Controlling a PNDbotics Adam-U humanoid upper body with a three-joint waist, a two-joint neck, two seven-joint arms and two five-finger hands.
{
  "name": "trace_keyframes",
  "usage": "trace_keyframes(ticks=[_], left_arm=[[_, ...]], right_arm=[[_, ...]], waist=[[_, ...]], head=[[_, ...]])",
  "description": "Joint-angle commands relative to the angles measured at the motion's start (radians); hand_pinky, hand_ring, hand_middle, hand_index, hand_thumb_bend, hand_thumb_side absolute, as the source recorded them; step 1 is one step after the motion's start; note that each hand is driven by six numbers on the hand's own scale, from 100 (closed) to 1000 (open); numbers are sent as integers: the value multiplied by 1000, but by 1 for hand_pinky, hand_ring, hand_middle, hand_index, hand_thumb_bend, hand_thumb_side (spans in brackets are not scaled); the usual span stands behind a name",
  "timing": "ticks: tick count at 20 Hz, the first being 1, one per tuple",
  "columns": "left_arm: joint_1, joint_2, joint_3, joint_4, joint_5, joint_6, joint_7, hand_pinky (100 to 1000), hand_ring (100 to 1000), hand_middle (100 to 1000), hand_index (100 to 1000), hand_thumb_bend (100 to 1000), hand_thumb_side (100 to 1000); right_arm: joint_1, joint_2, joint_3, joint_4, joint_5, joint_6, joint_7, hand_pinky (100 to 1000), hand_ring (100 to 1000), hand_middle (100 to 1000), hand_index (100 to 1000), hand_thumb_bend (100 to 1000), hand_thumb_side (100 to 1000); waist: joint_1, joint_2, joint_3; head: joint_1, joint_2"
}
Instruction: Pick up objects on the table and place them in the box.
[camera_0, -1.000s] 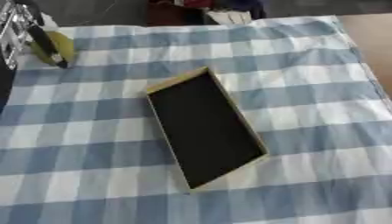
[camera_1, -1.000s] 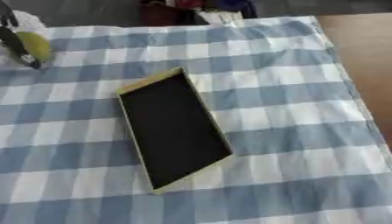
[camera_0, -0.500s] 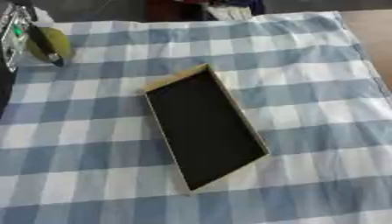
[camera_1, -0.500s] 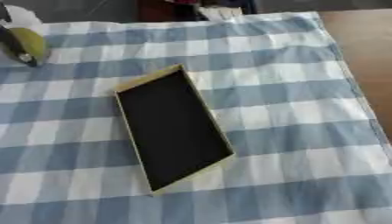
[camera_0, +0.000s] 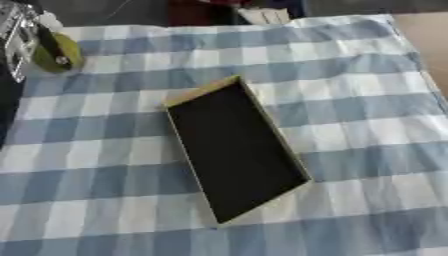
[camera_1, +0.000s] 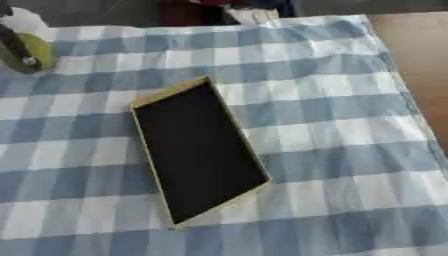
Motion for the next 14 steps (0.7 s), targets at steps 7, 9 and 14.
trace_keyframes(ticks=[7,9,14], left_arm=[[-24,21,5,6,-24,53,-15,677,814,781,827,800,163],[-23,19,7,7,-27,61,-6,637,785,742,808,796,142],[-21,16,12,12,-15,85,18,469,618,584,717,676,104]], right_arm=[[-7,-11,-11,1,12,-2,18,780,738,635,941,100,531],[-6,-10,-11,4,13,-3,21,780,738,635,941,100,531],[-7,-8,-10,8,12,-3,28,781,738,634,943,100,531]], waist=[[0,-6,-7],[0,-3,-8],[-1,1,-10]], head=[[8,-23],[10,-23],[14,-27]])
